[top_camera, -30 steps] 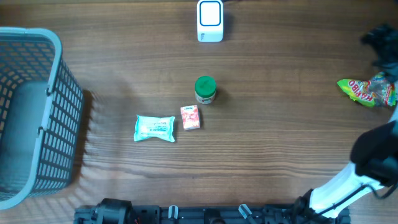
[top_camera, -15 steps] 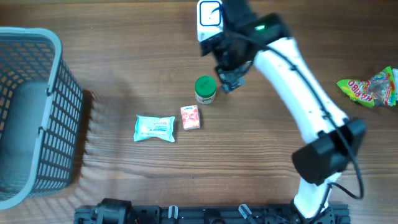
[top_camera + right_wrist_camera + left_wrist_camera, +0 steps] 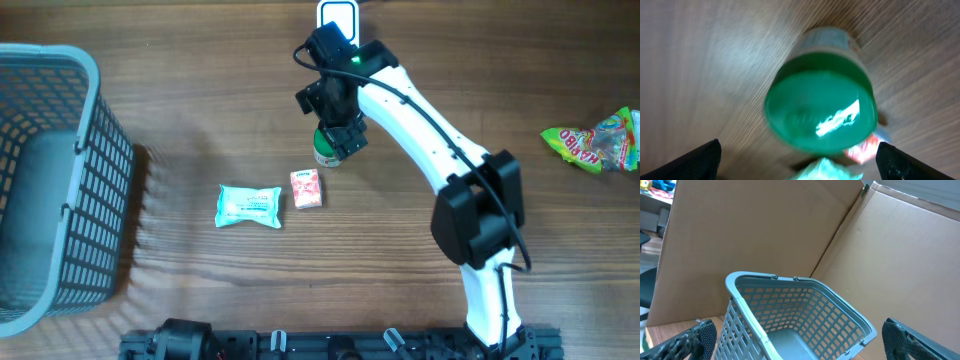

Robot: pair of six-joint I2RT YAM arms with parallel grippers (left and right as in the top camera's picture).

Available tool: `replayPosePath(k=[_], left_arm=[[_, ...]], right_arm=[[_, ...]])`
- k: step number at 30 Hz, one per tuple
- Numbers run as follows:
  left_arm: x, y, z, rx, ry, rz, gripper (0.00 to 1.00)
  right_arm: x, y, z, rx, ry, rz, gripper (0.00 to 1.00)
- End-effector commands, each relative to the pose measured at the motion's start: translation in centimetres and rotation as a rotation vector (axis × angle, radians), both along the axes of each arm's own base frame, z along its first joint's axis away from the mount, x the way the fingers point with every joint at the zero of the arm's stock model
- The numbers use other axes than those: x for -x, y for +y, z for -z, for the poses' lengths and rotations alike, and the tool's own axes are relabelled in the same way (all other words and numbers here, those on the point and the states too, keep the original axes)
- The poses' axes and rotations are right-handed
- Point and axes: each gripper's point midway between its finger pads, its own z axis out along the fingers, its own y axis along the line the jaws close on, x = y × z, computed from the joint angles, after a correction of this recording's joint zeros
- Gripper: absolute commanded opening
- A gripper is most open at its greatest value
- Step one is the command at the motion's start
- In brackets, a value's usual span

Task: Scan the item barcode
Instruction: 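Grasp the green-lidded jar with the right gripper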

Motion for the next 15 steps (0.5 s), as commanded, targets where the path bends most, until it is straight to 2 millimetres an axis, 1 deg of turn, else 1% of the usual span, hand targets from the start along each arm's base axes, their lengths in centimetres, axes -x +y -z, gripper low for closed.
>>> replayPosePath(k=[1, 3, 8, 10, 11, 12, 14, 15], left_arm=[[-0.1, 0.0, 0.0, -0.007, 0.004, 0.005, 1.0], [-0.1, 0.0, 0.0, -0.007, 0.004, 0.005, 1.0], [-0.1, 0.0, 0.0, -0.007, 0.004, 0.005, 1.0], [-0.1, 0.0, 0.0, -0.007, 0.004, 0.005, 1.0], [-0.1, 0.0, 0.0, -0.007, 0.004, 0.005, 1.0], [-0.1, 0.0, 0.0, -0.007, 0.004, 0.005, 1.0], [-0.1, 0.0, 0.0, -0.007, 0.004, 0.005, 1.0], [-0.1, 0.0, 0.0, -0.007, 0.004, 0.005, 1.0]], right_arm=[[-0.1, -1.0, 3.6, 0.078, 0.042, -0.016, 1.0], [-0.6, -1.3, 5.2, 0.102, 0.041, -0.026, 1.0], [-0.7, -2.0, 7.4, 0.135, 0.072, -0.017, 0.99], [-0.5, -2.2, 8.6, 0.154, 0.093, -0.018, 0.99], [-0.4, -2.2, 8.8, 0.157, 0.098, -0.022, 1.0], [-0.2, -2.2, 9.3, 0.158, 0.108, -0.031, 0.95], [0.0, -2.3, 9.6, 0.161, 0.115, -0.044, 0.78], [0.0, -2.3, 9.6, 0.161, 0.115, -0.045, 0.73]])
